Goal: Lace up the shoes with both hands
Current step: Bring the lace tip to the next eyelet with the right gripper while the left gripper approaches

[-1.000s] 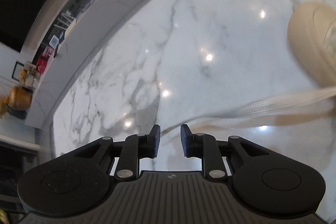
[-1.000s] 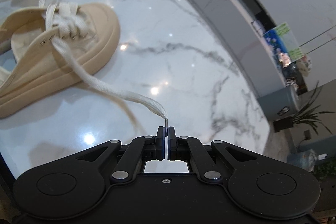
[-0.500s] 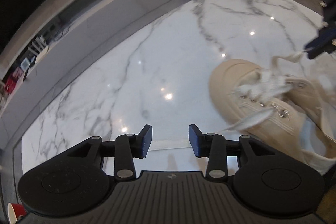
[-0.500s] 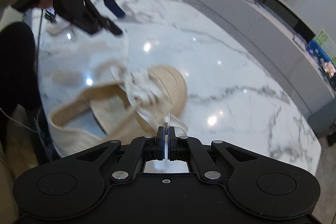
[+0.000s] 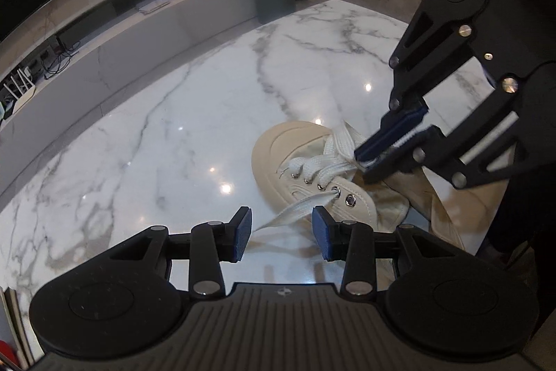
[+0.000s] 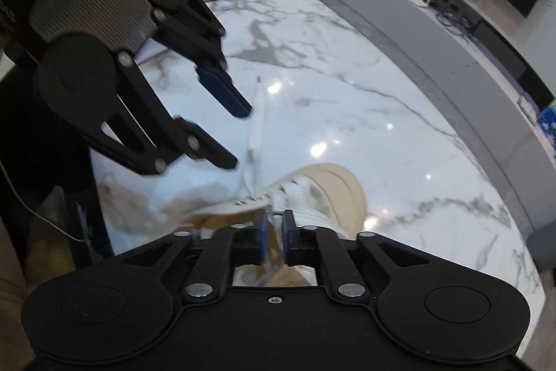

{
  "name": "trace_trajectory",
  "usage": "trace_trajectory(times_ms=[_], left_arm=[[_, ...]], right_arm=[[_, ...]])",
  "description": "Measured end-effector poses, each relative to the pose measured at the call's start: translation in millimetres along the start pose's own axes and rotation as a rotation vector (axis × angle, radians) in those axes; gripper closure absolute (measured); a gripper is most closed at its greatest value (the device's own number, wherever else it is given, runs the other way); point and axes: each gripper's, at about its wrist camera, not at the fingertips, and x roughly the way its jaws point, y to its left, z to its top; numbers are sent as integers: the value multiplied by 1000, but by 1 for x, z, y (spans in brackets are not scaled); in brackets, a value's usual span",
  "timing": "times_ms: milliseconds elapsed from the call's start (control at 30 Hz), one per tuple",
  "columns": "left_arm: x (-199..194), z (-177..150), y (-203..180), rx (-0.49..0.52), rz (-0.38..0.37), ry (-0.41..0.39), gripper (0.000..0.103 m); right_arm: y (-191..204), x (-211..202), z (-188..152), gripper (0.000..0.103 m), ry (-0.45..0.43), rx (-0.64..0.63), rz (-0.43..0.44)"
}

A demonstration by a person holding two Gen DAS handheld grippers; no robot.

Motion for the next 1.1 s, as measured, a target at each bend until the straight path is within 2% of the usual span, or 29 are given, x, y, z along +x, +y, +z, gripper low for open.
trace_trajectory(times_ms=[33, 67, 133, 333, 400, 533, 633, 800, 1100], left_arm=[[0, 0, 0, -3, -2, -3, 66], [0, -1, 1, -6, -4, -5, 66], [-2, -1, 2, -9, -7, -9, 66], [-12, -2, 0, 10, -40, -34, 66], [-16, -1, -2, 15, -69, -46, 66], [-21, 2, -9, 15, -134, -57, 66], [-19, 2, -16, 25, -155, -43, 66], [-9, 0, -25, 23, -175, -24, 66], [-1, -5, -27, 1, -180, -17, 66]], right_arm=[[0, -1, 0, 93, -2, -4, 6], [1, -2, 1, 86, -3, -9, 8], [1, -8, 1, 78, -7, -40, -4], [2, -14, -1, 78, 15, -175, -32], [4, -10, -2, 78, 51, -271, -37], [6, -4, -3, 78, 89, -394, -15], [4, 0, -2, 78, 107, -456, 2], [2, 8, 1, 78, 115, -555, 0], [-3, 25, 12, 79, 159, -726, 61]])
